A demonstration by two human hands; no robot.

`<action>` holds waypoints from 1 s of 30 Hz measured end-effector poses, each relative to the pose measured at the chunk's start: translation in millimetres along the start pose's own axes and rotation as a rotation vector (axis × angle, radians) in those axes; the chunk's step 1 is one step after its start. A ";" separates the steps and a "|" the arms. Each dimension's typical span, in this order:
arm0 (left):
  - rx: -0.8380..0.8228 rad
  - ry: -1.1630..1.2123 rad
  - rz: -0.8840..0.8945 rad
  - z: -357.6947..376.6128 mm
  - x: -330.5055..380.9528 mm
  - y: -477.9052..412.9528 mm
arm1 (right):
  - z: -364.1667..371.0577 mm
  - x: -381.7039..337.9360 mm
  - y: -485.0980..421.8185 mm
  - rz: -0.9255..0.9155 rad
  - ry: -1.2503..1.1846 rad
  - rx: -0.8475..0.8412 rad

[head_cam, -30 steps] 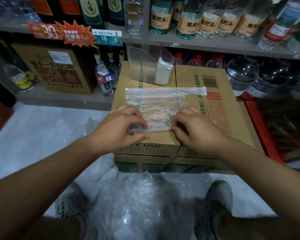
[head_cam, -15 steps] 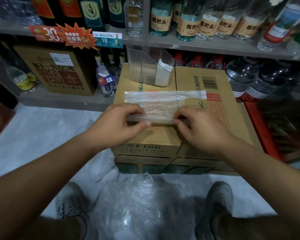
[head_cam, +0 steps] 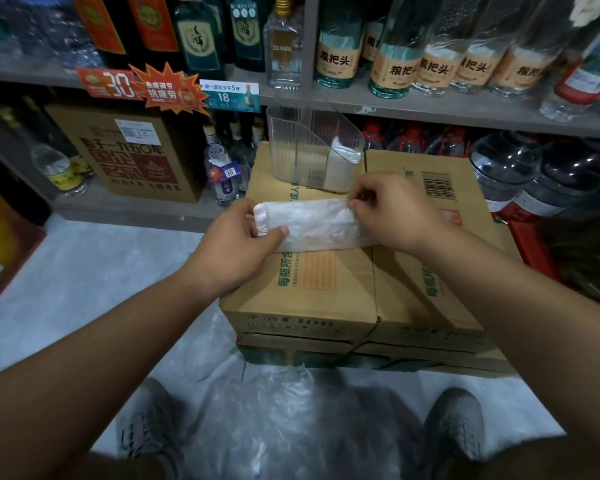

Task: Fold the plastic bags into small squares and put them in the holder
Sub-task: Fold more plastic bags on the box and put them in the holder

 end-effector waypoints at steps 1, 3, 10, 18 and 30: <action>0.006 -0.010 -0.009 0.0 -0.7 -2.6 | 4.4 3.9 -5.0 0.028 -0.013 -0.011; 0.007 -0.032 -0.019 0.0 -1.1 -6.4 | 13.8 13.6 -12.7 0.073 -0.048 -0.032; 0.002 -0.128 -0.054 -4.4 -3.5 -11.5 | 23.5 22.9 -18.1 0.041 -0.016 0.011; -0.026 -0.323 -0.025 -10.5 -3.2 -1.8 | 25.0 19.3 -2.7 -0.039 -0.069 -0.087; -0.327 -0.932 0.308 28.5 -16.3 10.4 | 29.6 -2.1 31.1 -0.092 0.122 0.035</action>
Point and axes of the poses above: each hand's wrist, its own y-axis away from the middle knuckle, its own z-axis out of the palm, x = y × z, the point moved 2 cm from there along -y, towards the middle knuckle, and after that the axes turned 6 degrees about -x, right-handed, at the moved point
